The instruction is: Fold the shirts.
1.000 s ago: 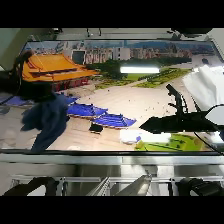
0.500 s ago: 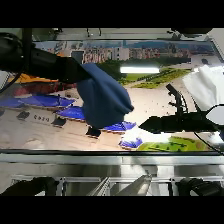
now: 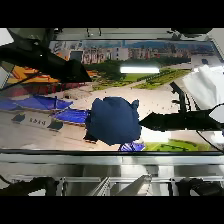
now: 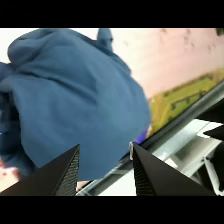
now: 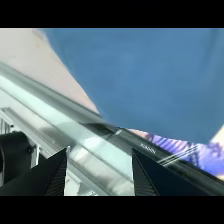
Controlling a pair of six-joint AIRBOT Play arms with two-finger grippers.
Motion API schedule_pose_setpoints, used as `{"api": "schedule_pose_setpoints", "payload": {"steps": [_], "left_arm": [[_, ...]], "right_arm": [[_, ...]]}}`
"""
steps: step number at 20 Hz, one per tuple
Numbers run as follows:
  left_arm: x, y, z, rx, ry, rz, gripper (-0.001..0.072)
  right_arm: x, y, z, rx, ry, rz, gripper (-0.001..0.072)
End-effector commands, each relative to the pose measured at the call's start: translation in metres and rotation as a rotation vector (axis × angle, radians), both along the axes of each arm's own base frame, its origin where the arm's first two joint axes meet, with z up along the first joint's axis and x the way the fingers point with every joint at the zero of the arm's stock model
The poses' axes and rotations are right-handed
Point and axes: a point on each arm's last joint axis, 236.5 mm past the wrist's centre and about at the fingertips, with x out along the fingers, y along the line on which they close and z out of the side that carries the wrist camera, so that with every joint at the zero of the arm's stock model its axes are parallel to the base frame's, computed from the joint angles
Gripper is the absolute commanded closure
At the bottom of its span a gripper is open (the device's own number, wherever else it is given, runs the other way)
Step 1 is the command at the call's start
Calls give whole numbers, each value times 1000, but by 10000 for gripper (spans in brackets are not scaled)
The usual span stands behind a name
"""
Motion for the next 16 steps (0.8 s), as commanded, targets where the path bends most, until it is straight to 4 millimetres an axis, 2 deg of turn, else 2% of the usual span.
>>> {"api": "schedule_pose_setpoints", "payload": {"steps": [1, 2, 4, 6, 8, 10, 12, 16], "left_arm": [[8, 66, -27, 23, 106, 125, 368], [5, 82, -47, 22, 146, 169, 368], [-8, 103, -97, 21, 211, 227, 368], [-19, 114, -151, 21, 266, 291, 368], [-24, 118, -199, 25, 298, 346, 368], [-26, 102, -226, -53, 347, 334, 367], [-28, 72, -237, -176, 390, 272, 362], [-58, 43, -274, -179, 540, 157, 362]], "right_arm": [[23, -26, -6, -35, -55, -52, 142], [31, -37, -14, -54, -53, -67, 104], [44, -54, -40, -68, 12, -105, 105], [51, -61, -72, -80, 92, -115, 110], [55, -58, -102, -74, 147, -97, 111], [63, -45, -116, -20, 168, -72, 111], [71, -30, -124, 25, 179, -51, 111], [84, -5, -136, 25, 185, -1, 112]]}}
